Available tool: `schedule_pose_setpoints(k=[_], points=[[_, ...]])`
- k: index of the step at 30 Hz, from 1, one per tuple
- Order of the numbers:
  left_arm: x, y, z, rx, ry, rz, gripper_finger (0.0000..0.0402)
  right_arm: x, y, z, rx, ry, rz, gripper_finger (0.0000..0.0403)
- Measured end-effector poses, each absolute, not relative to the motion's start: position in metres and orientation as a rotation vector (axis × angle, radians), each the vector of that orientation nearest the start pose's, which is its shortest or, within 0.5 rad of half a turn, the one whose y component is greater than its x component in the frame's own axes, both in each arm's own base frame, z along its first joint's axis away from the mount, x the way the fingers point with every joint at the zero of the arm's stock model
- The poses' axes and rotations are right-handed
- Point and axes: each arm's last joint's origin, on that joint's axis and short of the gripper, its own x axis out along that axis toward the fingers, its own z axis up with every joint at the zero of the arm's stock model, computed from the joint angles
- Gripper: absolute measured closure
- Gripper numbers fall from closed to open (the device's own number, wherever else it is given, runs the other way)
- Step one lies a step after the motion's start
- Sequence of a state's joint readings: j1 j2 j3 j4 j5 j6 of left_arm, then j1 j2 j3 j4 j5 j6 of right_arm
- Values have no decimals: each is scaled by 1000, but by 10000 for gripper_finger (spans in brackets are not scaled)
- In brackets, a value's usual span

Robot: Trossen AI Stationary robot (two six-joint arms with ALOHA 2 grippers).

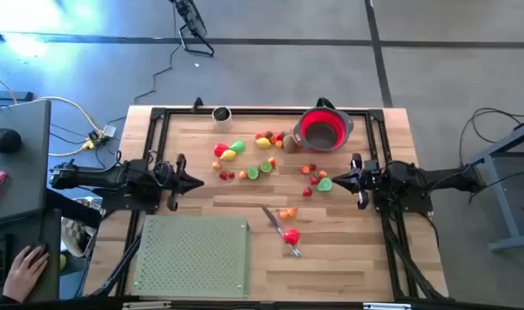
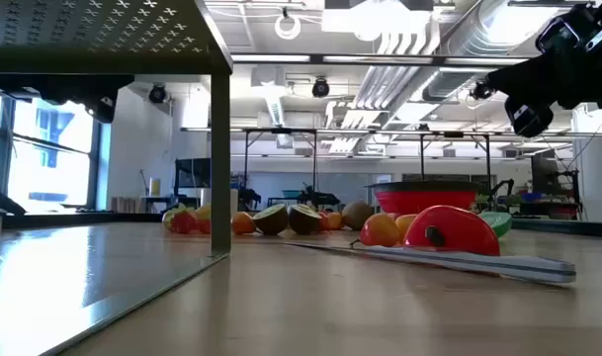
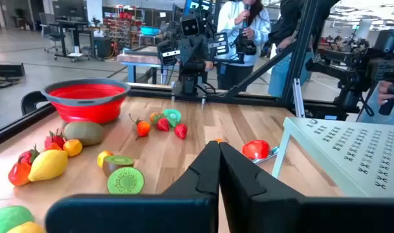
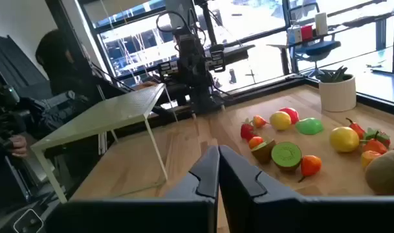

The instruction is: Pick & Place Fruit

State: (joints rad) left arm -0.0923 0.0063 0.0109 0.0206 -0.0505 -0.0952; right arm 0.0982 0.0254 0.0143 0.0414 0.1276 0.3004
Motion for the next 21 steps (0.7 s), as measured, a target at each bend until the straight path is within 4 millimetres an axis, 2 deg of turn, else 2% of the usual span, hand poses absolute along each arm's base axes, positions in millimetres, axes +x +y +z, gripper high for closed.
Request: schedule_pose_setpoints(k=[21], points=[[97, -7, 169, -97, -23, -42, 402, 98, 6, 170, 288, -34, -25, 400]])
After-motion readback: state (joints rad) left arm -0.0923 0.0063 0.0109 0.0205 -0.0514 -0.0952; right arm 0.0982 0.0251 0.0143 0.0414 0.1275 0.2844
